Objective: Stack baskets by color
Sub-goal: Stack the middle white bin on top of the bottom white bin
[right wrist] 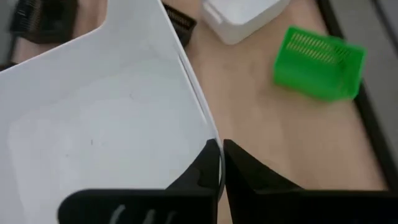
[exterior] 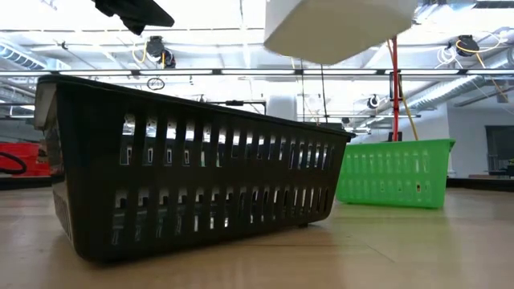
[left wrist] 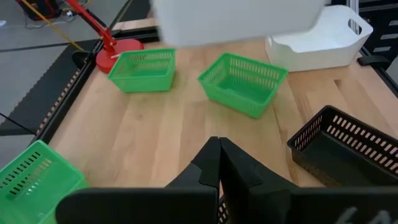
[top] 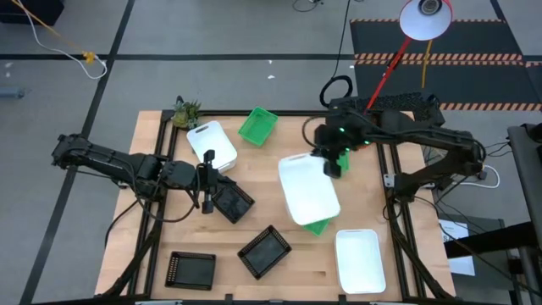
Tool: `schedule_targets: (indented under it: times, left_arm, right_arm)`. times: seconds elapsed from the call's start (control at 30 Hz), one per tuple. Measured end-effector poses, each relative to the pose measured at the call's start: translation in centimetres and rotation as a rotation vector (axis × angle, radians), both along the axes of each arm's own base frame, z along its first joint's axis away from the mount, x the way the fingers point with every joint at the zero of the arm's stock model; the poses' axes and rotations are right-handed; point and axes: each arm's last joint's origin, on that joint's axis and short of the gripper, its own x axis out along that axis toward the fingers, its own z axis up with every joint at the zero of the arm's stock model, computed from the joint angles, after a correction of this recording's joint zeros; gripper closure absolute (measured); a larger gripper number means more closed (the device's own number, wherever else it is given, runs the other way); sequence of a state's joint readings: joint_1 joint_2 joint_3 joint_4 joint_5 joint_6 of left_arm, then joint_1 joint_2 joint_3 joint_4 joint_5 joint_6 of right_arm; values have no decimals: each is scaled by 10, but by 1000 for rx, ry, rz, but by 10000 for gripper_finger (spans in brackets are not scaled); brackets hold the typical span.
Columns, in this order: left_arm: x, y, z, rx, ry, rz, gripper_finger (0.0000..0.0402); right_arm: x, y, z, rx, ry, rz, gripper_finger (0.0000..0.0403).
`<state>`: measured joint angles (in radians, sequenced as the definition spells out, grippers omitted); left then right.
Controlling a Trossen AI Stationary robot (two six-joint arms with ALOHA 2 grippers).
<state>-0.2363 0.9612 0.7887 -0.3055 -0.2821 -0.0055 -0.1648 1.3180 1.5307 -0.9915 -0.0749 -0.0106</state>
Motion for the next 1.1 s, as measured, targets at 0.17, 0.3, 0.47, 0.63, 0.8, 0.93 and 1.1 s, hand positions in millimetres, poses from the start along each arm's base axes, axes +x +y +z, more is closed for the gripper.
schedule_targets:
  times: [0.17, 0.3, 0.47, 0.63, 0.8, 0.93, 1.1]
  left_arm:
    - [0, 0, 0, -1, -5, 0, 398]
    - [1, 0, 2, -4, -20, 0, 398]
    - [1, 0, 2, -4, -22, 0, 398]
    - [1, 0, 2, -5, -21, 0, 398]
    - [1, 0, 2, -5, -21, 0, 398]
    - [1, 0, 2, -4, -20, 0, 398]
    - [1, 0, 2, -20, -20, 7, 398]
  right_arm:
    - [-26, 20, 10, 72, 15, -73, 401]
    - [-43, 38, 18, 102, 10, -78, 401]
    - [-63, 59, 22, 154, 27, -77, 400]
    - [-77, 78, 21, 189, 67, -124, 400]
    - [-88, 98, 18, 189, 108, -121, 400]
    - [-97, 113, 17, 178, 122, -117, 400]
    - [-108, 132, 5, 151, 147, -85, 400]
